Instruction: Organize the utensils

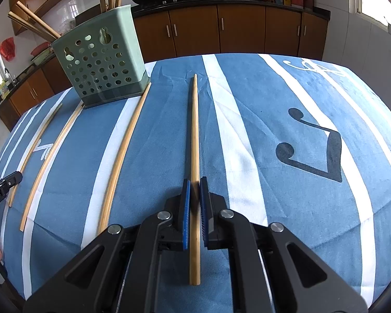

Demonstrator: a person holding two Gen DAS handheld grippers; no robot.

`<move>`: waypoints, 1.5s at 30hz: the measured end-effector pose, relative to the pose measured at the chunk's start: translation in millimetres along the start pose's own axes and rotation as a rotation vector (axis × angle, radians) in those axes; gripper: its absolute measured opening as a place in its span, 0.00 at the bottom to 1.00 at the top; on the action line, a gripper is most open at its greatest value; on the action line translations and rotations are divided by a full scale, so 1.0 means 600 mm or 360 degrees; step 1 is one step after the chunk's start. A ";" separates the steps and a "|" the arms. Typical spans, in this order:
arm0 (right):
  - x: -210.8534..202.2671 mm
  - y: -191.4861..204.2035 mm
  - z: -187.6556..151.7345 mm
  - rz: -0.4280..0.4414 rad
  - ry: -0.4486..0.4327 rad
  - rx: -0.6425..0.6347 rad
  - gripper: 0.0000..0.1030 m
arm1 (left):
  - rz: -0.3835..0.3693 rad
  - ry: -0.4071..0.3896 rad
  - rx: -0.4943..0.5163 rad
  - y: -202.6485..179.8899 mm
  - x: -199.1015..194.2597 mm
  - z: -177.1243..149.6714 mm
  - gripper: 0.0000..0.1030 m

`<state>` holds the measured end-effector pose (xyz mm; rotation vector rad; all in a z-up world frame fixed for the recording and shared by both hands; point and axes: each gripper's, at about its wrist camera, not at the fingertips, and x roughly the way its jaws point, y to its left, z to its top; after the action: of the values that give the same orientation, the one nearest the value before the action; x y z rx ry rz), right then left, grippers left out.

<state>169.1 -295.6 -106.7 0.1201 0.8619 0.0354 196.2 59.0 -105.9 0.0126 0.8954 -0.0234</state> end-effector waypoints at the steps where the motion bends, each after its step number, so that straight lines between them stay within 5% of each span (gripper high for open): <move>1: 0.000 -0.001 0.000 0.0002 0.0000 -0.0003 0.08 | 0.0003 0.0001 0.0006 -0.001 0.000 0.000 0.08; 38: -0.006 -0.002 -0.002 0.0018 0.0003 -0.0005 0.07 | 0.0030 0.0019 0.0025 0.005 -0.007 -0.006 0.08; 45: -0.076 -0.018 0.029 0.0091 -0.0225 0.0072 0.07 | -0.0026 -0.0101 0.0000 0.016 -0.065 0.017 0.07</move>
<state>152.2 -311.3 -62.4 0.1873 0.7183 0.0605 180.0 68.9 -68.9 0.0045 0.8322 -0.0387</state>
